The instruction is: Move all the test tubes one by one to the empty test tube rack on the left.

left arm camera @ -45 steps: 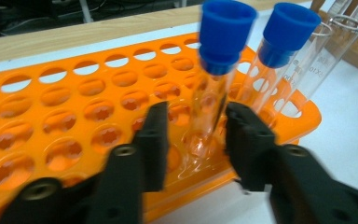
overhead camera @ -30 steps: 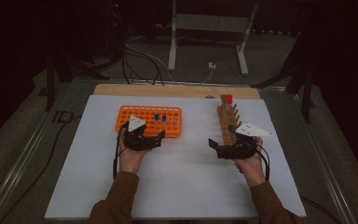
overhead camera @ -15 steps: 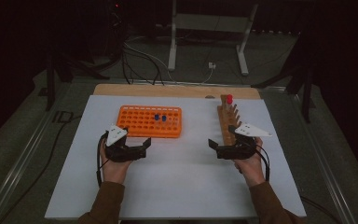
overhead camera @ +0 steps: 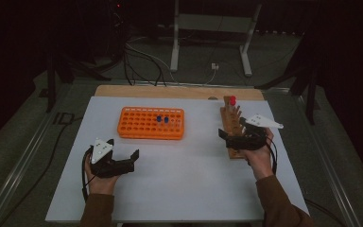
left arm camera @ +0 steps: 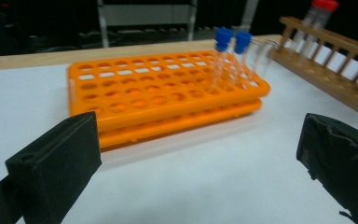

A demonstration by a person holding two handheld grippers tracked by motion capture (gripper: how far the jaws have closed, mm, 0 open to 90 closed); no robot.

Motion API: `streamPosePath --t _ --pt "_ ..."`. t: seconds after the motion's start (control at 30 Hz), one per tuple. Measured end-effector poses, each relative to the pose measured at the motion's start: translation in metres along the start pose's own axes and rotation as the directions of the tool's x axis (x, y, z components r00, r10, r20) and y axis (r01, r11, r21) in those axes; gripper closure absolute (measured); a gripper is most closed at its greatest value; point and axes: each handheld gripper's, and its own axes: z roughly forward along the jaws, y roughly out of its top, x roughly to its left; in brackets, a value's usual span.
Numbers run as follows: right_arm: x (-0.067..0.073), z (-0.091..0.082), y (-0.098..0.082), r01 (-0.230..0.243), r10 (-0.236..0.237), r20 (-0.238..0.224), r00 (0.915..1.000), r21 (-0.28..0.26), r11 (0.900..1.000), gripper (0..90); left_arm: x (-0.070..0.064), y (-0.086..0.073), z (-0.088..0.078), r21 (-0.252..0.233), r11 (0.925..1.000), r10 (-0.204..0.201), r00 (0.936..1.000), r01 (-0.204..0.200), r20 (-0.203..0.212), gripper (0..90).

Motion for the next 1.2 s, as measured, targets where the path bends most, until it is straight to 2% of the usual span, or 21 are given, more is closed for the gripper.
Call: streamPosePath --t 0.1,0.2,0.33,0.5,0.67,0.73,0.77,0.83,0.9,0.93,0.97,1.03,1.2 --pt "-0.008 0.002 0.010 0.019 -0.019 0.034 0.9992 0.007 1.000 2.3 -0.001 -0.001 0.001 -0.007 1.0000 0.005 1.0000 -0.005 -0.009 0.4" --pt "-0.015 0.008 0.018 0.037 -0.039 0.068 0.9969 0.025 0.999 3.6 -0.004 -0.001 0.003 0.000 0.9997 0.026 0.9996 -0.026 -0.010 0.4" --pt "-0.026 0.020 0.027 0.037 -0.041 0.082 0.9958 0.053 0.998 7.9 -0.009 -0.002 0.006 0.003 0.9981 0.062 0.9978 -0.062 -0.025 0.4" --pt "-0.038 0.039 0.033 0.024 -0.034 0.119 0.9923 0.088 0.996 13.7 -0.010 -0.003 0.008 0.008 0.9978 0.066 0.9975 -0.066 -0.023 0.4" --pt "-0.049 0.058 0.030 -0.023 0.000 0.178 0.9840 0.130 0.991 27.2 -0.012 -0.004 0.008 0.013 0.9958 0.091 0.9950 -0.091 -0.040 0.4" --pt "-0.053 0.064 0.027 -0.034 0.003 0.212 0.9774 0.142 0.989 33.9 -0.013 -0.004 0.008 0.016 0.9951 0.098 0.9944 -0.097 -0.041 0.4" --pt "-0.054 0.067 0.026 -0.039 0.007 0.213 0.9771 0.146 0.988 37.3 -0.014 -0.004 0.009 0.017 0.9948 0.101 0.9941 -0.100 -0.040 0.4" --pt "-0.055 0.071 0.024 -0.018 -0.019 0.236 0.9716 0.153 0.988 45.3 -0.015 -0.004 0.009 0.020 0.9943 0.105 0.9937 -0.104 -0.038 0.4" --pt "-0.057 0.076 0.022 -0.008 -0.032 0.243 0.9695 0.163 0.987 49.9 -0.016 -0.005 0.009 0.022 0.9931 0.116 0.9924 -0.115 -0.041 0.4" --pt "-0.058 0.079 0.021 -0.001 -0.044 0.258 0.9651 0.169 0.986 52.1 -0.017 -0.005 0.009 0.024 0.9924 0.122 0.9917 -0.121 -0.041 0.4" --pt "-0.059 0.081 0.020 -0.008 -0.038 0.264 0.9637 0.170 0.985 54.2 -0.018 -0.005 0.009 0.026 0.9917 0.127 0.9911 -0.126 -0.041 0.4" --pt "-0.062 0.084 0.019 -0.020 -0.025 0.253 0.9672 0.173 0.985 58.1 -0.019 -0.005 0.010 0.029 0.9903 0.137 0.9897 -0.136 -0.041 0.4" --pt "-0.063 0.091 0.018 -0.018 -0.031 0.264 0.9640 0.184 0.983 67.8 -0.020 -0.005 0.010 0.029 0.9894 0.143 0.9888 -0.142 -0.042 0.4"
